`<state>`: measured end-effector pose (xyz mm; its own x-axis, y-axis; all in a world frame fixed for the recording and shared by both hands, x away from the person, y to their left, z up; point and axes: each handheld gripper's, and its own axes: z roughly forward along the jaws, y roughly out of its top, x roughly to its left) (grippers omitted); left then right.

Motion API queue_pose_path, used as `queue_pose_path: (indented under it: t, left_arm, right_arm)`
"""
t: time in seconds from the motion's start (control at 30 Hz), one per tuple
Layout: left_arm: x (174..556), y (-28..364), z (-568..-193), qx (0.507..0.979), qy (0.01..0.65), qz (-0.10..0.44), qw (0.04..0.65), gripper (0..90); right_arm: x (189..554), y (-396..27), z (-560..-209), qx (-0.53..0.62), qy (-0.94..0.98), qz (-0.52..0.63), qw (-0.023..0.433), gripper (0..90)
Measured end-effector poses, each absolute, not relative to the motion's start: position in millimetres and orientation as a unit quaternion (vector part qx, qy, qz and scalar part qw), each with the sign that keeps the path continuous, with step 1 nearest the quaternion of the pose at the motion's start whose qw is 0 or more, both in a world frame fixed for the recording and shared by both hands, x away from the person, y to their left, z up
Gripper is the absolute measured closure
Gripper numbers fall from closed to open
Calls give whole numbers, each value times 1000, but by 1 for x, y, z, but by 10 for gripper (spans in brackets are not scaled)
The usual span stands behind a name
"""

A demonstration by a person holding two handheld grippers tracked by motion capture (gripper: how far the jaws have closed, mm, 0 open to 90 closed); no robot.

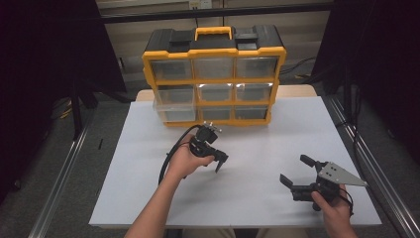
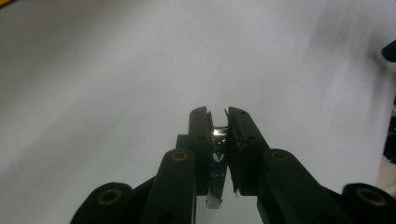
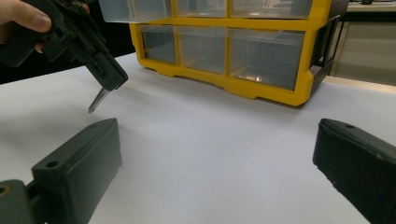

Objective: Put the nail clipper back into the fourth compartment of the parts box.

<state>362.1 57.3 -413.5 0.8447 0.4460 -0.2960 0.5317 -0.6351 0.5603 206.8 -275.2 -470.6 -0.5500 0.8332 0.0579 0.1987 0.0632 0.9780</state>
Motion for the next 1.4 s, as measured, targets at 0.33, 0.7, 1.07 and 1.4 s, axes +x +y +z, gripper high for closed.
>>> queue_pose_path:
  t: [0.33,0.7,1.07,1.4]
  left_arm:
    - [368,64,-391,905,265,-56,326,808]
    - [372,67,-366,902,272,-48,332,808]
    - [377,67,-347,902,276,-44,330,808]
    - [381,69,-329,903,274,-33,328,808]
  right_arm:
    - [207,-275,-470,383,672,569,280,6]
    - [207,-274,-470,387,670,571,276,6]
    - [207,-275,-470,383,671,571,278,5]
    - [207,-275,-470,385,670,571,277,5]
